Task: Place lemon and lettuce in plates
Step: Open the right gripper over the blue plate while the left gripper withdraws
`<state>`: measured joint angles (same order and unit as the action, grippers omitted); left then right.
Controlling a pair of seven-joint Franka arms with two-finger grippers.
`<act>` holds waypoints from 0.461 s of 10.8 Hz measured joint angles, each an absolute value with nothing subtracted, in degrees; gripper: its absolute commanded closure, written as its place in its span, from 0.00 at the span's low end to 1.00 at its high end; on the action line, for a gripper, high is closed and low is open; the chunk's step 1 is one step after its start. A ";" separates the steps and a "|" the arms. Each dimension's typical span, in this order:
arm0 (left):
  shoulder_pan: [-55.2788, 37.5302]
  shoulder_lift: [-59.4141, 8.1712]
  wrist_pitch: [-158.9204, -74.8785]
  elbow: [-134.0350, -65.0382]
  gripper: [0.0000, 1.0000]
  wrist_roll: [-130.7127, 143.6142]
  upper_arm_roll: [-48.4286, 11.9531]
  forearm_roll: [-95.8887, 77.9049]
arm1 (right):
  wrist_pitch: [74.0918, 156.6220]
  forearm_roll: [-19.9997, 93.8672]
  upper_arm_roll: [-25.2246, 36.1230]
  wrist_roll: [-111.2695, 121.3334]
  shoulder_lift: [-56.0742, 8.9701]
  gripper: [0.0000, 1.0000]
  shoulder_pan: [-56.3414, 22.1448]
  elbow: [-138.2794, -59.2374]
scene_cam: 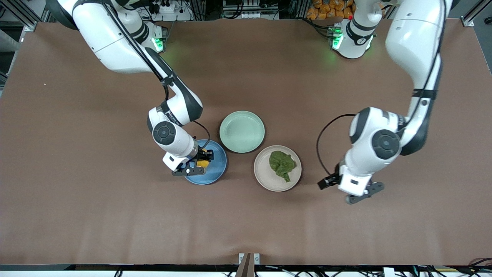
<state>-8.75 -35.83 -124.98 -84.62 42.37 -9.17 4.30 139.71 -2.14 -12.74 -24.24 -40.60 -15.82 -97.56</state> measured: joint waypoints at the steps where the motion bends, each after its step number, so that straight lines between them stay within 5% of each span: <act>1: -7.36 -34.87 -123.99 -85.87 0.00 41.10 -9.20 4.31 | 139.71 -2.18 -12.72 -24.24 -40.71 0.31 -15.81 -97.56; 2: -6.13 -33.71 -123.60 -88.21 0.00 39.56 -9.26 4.31 | 139.71 -2.19 -12.67 -24.33 -40.75 0.00 -15.80 -97.56; 5: -4.76 -27.56 -123.33 -100.02 0.00 36.29 -9.40 4.31 | 139.71 -2.18 -12.57 -24.82 -40.77 0.00 -15.74 -97.29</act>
<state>-4.76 -27.56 -123.33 -100.02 36.29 -9.40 4.31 139.71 -2.18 -12.57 -24.82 -40.77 -15.74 -97.29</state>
